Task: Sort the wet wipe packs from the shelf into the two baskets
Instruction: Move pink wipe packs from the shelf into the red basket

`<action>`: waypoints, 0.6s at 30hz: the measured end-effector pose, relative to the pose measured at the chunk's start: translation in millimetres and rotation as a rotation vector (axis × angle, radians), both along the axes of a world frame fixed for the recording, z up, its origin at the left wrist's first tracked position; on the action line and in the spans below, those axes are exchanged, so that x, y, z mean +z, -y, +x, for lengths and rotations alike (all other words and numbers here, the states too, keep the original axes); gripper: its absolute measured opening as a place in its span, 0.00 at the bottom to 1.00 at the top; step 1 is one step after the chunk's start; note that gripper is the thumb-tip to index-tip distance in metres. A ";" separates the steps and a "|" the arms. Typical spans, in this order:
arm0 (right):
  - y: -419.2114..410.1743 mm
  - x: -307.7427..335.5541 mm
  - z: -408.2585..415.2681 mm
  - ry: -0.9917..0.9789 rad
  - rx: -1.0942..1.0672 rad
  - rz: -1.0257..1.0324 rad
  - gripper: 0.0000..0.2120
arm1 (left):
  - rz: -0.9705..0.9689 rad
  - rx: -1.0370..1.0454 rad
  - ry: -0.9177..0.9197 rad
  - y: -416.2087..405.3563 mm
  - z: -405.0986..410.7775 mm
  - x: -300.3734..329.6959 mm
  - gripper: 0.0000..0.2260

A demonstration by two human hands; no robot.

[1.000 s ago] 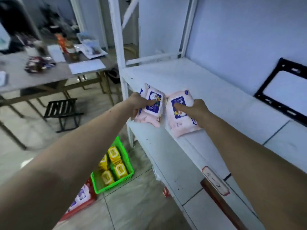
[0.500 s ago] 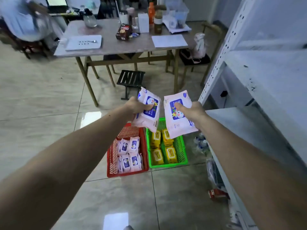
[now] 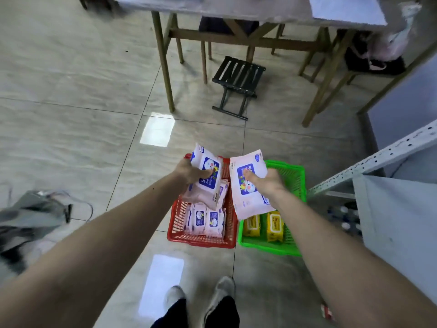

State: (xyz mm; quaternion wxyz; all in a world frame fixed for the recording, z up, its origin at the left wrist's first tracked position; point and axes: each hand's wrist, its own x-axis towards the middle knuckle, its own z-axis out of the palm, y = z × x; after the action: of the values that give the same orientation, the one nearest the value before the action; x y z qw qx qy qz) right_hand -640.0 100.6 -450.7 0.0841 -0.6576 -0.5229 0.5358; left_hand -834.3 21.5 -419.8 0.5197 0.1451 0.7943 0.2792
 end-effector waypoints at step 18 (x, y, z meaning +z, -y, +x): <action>25.4 -455.1 -72.3 0.173 0.116 -0.135 0.30 | -0.250 -0.008 -0.003 26.7 -62.3 -449.3 0.23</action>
State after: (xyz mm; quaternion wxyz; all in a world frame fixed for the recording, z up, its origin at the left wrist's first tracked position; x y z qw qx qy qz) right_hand -712.3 75.2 -905.7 -0.0367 -0.6742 -0.5281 0.5150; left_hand -896.6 -5.2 -869.0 0.5337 0.0829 0.8231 0.1756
